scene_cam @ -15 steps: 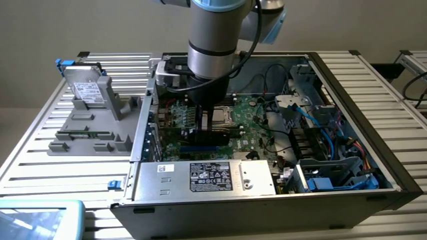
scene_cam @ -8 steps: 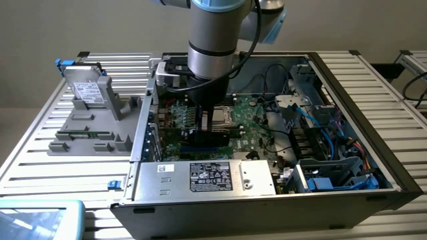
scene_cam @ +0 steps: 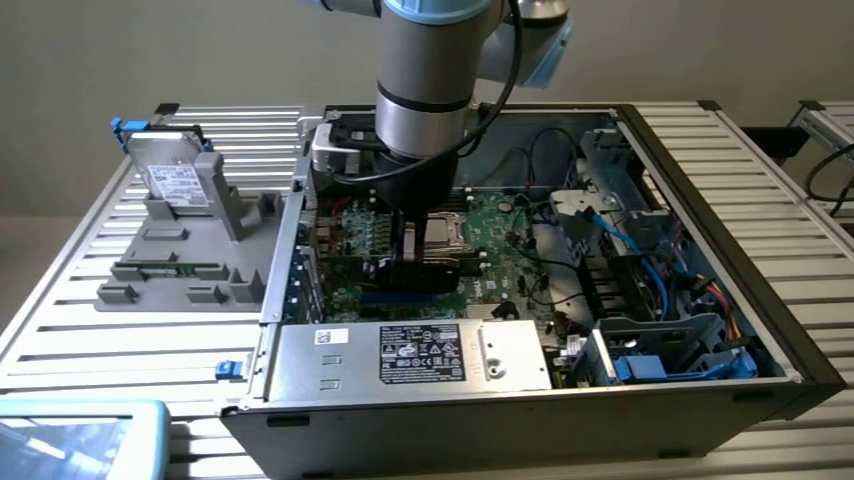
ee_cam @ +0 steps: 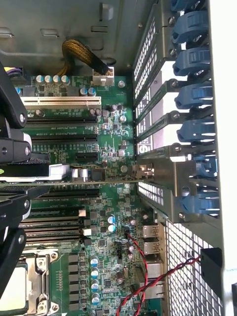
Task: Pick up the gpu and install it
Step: 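Insert the gpu into the slot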
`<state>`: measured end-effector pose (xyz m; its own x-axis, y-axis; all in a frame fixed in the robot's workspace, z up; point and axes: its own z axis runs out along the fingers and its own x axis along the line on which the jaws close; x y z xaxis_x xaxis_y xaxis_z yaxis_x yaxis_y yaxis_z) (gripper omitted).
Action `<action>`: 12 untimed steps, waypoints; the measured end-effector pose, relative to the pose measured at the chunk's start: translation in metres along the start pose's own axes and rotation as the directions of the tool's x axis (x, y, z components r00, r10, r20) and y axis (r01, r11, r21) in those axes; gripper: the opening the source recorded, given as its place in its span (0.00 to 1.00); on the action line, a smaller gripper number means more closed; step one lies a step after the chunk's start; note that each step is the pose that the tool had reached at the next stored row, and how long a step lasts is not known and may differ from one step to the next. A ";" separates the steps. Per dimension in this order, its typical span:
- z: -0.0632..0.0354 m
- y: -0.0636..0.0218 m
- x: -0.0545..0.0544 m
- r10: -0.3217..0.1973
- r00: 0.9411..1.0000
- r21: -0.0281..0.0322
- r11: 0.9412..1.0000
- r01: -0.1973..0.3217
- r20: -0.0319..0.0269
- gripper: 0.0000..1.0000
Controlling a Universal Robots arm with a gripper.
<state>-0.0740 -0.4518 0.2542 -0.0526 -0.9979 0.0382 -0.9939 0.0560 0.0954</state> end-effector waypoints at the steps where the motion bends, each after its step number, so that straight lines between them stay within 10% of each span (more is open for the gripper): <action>1: 0.0003 0.0000 0.000 0.000 1.000 0.000 1.000 0.000 -0.002 0.28; 12: 0.0007 0.0000 0.000 -0.006 1.000 0.000 1.000 0.006 -0.007 0.28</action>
<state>-0.0741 -0.4518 0.2535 -0.0455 -0.9980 0.0447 -0.9942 0.0496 0.0956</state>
